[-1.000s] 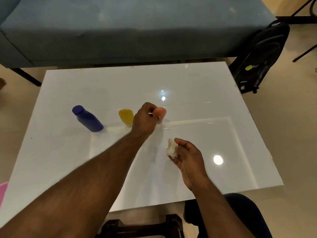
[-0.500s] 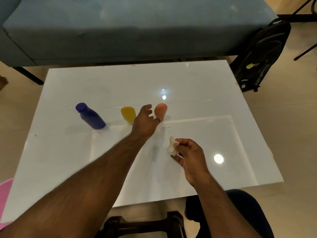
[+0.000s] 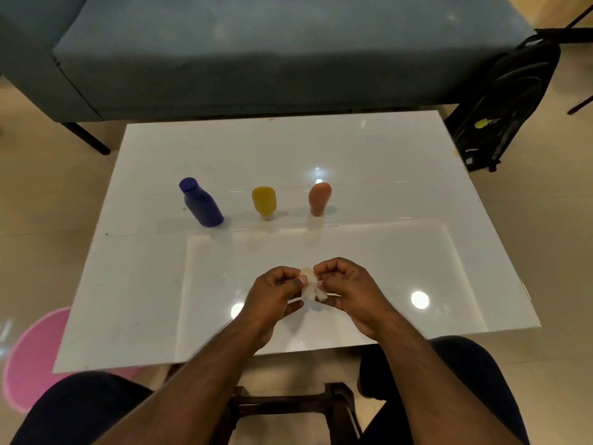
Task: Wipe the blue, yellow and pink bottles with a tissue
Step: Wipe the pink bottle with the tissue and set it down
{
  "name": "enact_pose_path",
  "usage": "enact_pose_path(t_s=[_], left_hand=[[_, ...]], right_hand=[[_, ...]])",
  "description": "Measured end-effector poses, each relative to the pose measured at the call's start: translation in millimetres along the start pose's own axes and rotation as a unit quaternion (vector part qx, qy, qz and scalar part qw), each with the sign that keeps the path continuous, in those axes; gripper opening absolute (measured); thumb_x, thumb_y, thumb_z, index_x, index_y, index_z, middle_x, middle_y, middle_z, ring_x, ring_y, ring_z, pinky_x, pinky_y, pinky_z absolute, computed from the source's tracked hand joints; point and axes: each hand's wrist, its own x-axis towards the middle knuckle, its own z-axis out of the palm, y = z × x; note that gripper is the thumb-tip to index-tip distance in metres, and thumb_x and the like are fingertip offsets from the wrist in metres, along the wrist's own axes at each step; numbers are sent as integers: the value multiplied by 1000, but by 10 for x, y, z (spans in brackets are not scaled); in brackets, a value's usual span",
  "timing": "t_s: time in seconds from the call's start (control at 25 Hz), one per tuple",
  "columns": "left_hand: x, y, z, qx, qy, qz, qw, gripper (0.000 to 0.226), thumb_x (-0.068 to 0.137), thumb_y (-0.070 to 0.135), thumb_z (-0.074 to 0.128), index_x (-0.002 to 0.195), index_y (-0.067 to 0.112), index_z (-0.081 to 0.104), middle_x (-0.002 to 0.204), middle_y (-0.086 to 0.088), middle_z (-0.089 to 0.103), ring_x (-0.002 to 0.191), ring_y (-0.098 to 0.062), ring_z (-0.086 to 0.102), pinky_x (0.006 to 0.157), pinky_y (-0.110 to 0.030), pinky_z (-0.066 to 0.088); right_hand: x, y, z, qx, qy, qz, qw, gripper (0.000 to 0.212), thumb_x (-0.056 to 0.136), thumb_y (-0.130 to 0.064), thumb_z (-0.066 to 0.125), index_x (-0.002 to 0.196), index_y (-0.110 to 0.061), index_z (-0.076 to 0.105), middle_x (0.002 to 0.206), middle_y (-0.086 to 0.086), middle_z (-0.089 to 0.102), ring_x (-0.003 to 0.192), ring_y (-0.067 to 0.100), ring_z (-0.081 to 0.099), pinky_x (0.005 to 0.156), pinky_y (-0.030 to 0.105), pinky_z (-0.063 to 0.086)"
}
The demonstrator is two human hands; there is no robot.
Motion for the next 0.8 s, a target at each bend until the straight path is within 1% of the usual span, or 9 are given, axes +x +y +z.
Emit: enact_pose_path(t_s=[0.08, 0.2, 0.32, 0.36, 0.44, 0.52, 0.6, 0.68, 0.8], left_hand=[[-77, -16, -73, -8, 1, 8, 1000, 15, 97, 13, 64, 108, 4, 67, 111, -13, 75, 103, -28, 73, 93, -41, 60], [-171, -26, -144, -5, 12, 9, 1000, 15, 97, 9, 61, 107, -3, 62, 112, -21, 71, 105, -34, 71, 91, -42, 60], [-243, -58, -197, -5, 8, 16, 1000, 17, 97, 8, 61, 110, -4, 60, 112, -24, 70, 105, -37, 70, 92, -45, 60], [-266, -68, -218, -17, 0, 20, 1000, 17, 98, 9, 61, 110, -2, 61, 112, -22, 71, 105, -36, 71, 93, -46, 60], [-325, -72, -252, -38, -15, 30, 999, 15, 98, 9, 62, 111, 1, 63, 110, -16, 73, 102, -30, 73, 93, -44, 60], [-371, -77, -281, -41, -25, 41, 998, 13, 97, 7, 62, 109, 3, 65, 107, -11, 75, 98, -25, 74, 91, -41, 60], [-397, -84, -306, -40, -28, 41, 998, 13, 97, 4, 62, 109, 6, 67, 106, -11, 75, 97, -24, 74, 88, -37, 61], [-419, -79, -337, -33, -29, 28, 999, 21, 96, 0, 62, 114, 10, 68, 111, -11, 74, 103, -27, 71, 83, -33, 61], [-442, -66, -376, -5, -39, 9, 999, 32, 96, -3, 58, 120, 16, 67, 121, -11, 69, 110, -30, 66, 77, -28, 56]], right_hand=[[-45, -23, 32, 8, -5, 15, 1000, 18, 89, -3, 58, 104, -10, 65, 101, 13, 71, 93, 30, 69, 83, 42, 58], [-109, -21, 79, -38, -18, 25, 999, 26, 86, 0, 62, 106, -15, 65, 99, 10, 72, 91, 25, 70, 78, 35, 59], [-166, -8, 133, -90, -35, 41, 994, 32, 81, -1, 69, 108, -18, 64, 96, 11, 72, 90, 25, 70, 77, 34, 59], [-179, -2, 149, -95, -41, 51, 993, 32, 81, -5, 71, 109, -18, 64, 97, 12, 72, 89, 26, 70, 77, 34, 59], [-202, 2, 179, -77, -55, 74, 993, 32, 82, -11, 72, 112, -18, 62, 99, 14, 71, 89, 27, 71, 79, 37, 59], [-224, 0, 199, -58, -69, 83, 992, 33, 82, -10, 72, 113, -16, 62, 100, 16, 71, 89, 29, 71, 80, 39, 59], [-234, -1, 203, -64, -62, 64, 994, 35, 80, -3, 72, 111, -16, 64, 95, 15, 71, 88, 30, 71, 81, 41, 59], [-237, -3, 206, -64, -42, 31, 997, 36, 77, 5, 72, 106, -15, 67, 88, 14, 66, 85, 30, 70, 80, 43, 59], [-219, 16, 209, -67, -12, -16, 998, 34, 76, 9, 71, 101, -15, 69, 90, 15, 59, 88, 32, 66, 77, 43, 60]])
